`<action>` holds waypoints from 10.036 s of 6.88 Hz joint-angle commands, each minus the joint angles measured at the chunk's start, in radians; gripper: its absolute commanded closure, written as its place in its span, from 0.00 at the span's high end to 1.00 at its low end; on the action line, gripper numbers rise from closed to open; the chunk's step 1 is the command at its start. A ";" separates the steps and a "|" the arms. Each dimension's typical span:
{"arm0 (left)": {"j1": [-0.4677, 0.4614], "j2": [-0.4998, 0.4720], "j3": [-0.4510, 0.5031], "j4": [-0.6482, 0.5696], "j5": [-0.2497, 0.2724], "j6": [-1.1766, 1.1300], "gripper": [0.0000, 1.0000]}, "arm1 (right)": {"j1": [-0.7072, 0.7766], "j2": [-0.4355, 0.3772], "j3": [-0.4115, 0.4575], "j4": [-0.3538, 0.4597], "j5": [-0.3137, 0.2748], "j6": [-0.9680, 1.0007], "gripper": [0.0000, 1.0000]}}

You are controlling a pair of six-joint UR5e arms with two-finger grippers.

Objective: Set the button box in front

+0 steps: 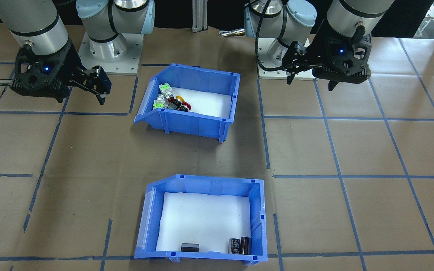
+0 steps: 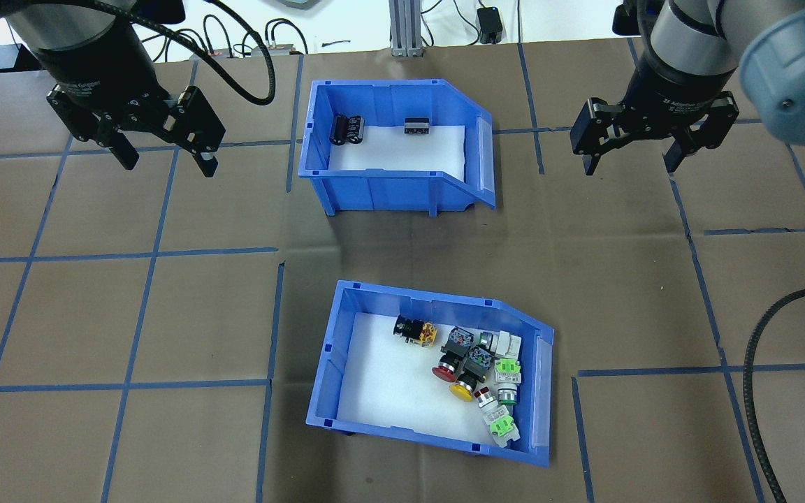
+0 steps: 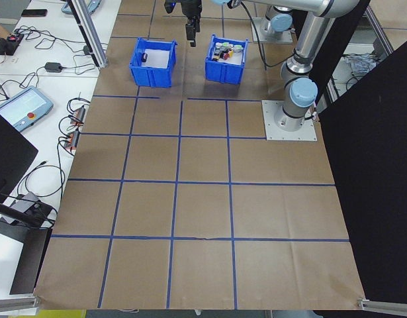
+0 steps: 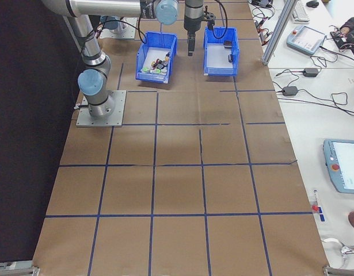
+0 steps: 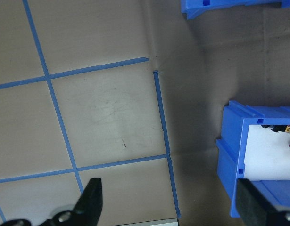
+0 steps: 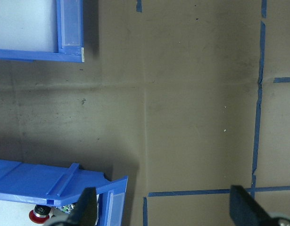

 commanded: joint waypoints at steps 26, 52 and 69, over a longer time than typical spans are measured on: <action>-0.486 0.224 -0.687 0.432 -0.202 -2.057 1.00 | 0.498 0.626 -0.515 -0.061 0.000 -1.040 1.00; -0.140 0.108 -0.588 0.612 -0.138 -1.688 0.00 | -0.257 0.163 -0.025 -0.211 -0.072 -1.767 0.00; -0.243 -0.484 0.095 0.626 -0.233 -1.779 0.98 | -0.390 -0.250 0.437 -0.248 0.005 -1.866 0.01</action>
